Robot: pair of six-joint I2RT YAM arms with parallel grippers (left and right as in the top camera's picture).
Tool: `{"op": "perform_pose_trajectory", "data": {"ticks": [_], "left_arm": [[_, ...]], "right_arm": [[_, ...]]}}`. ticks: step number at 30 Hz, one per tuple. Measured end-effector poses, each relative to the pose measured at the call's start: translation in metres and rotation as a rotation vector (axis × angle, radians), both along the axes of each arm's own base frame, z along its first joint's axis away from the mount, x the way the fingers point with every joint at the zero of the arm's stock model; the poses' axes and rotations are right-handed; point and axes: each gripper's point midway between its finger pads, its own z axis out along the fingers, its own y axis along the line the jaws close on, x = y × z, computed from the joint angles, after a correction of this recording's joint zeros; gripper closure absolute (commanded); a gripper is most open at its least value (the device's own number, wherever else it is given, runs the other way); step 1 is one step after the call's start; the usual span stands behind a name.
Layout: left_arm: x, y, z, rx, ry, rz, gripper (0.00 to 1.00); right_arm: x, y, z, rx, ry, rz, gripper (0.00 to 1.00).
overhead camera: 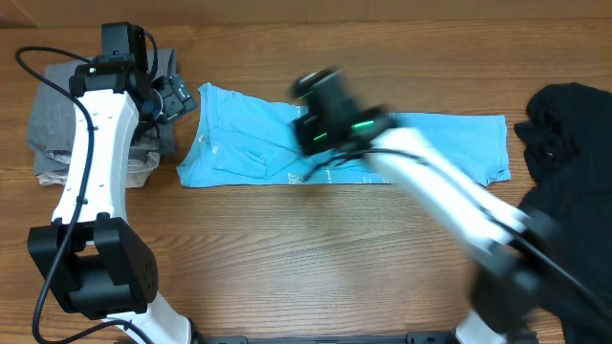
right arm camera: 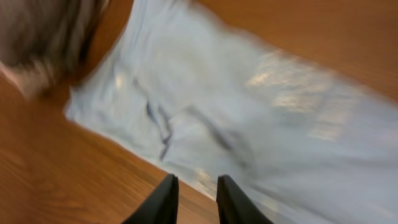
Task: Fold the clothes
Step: 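Retract the right gripper to the right edge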
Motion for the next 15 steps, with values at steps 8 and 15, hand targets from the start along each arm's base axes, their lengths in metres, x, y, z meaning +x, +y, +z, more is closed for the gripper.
{"op": "perform_pose_trajectory", "data": {"ticks": [8,15], "left_arm": [[0.000,0.000,0.000,0.000,0.000,0.000,0.00],[0.000,0.000,0.000,0.000,0.000,0.000,0.00]], "right_arm": [[-0.003,-0.258,0.065,-0.065,0.073,-0.562,0.44],[-0.007,-0.367,-0.012,-0.080,0.298,-0.725,0.39]]}}
